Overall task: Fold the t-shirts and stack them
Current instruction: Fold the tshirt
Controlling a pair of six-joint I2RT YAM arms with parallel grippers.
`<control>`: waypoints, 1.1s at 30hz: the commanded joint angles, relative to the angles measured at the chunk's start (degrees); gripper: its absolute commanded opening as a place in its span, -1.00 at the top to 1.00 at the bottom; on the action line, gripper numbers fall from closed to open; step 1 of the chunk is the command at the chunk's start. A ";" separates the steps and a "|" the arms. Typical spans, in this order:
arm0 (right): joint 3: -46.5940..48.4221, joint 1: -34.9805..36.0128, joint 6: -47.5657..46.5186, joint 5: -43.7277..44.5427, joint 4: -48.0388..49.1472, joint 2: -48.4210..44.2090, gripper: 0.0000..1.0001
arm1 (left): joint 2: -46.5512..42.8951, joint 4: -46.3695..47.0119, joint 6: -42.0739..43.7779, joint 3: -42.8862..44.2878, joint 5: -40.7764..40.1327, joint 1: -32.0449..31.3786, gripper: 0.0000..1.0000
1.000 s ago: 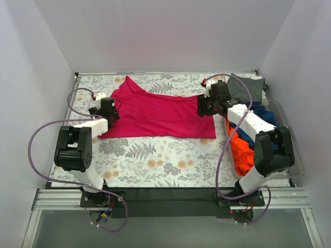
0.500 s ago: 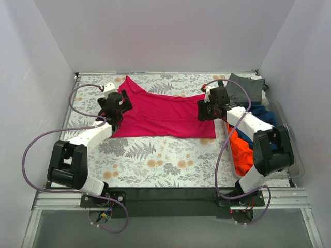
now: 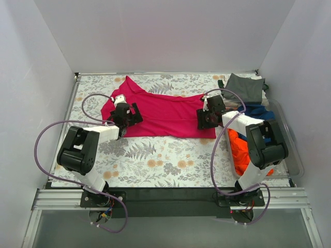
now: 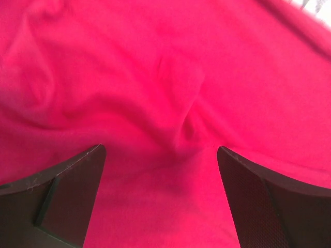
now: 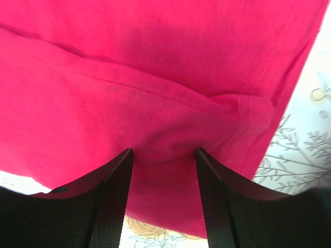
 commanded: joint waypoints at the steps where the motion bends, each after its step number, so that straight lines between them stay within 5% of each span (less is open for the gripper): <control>1: -1.53 1.52 1.14 1.90 2.50 1.45 0.07 | -0.37 2.00 -2.49 -1.51 1.31 0.27 -0.64; 15: -10.14 6.09 3.34 7.01 -4.00 -4.51 0.07 | -5.98 -6.78 -10.93 -12.76 -1.07 0.09 -0.67; 23: -13.39 6.36 3.08 0.68 -5.76 -8.04 0.05 | -15.64 -10.57 -13.13 -16.90 -0.80 -0.34 -0.68; 28: -11.12 7.32 2.90 0.59 -8.04 -15.32 0.05 | -25.58 -12.59 -11.03 -9.90 -4.14 -0.61 -0.77; 33: -7.69 7.32 1.76 1.38 -9.36 -24.63 0.02 | -21.05 -13.39 -7.33 4.35 -8.18 0.35 -0.85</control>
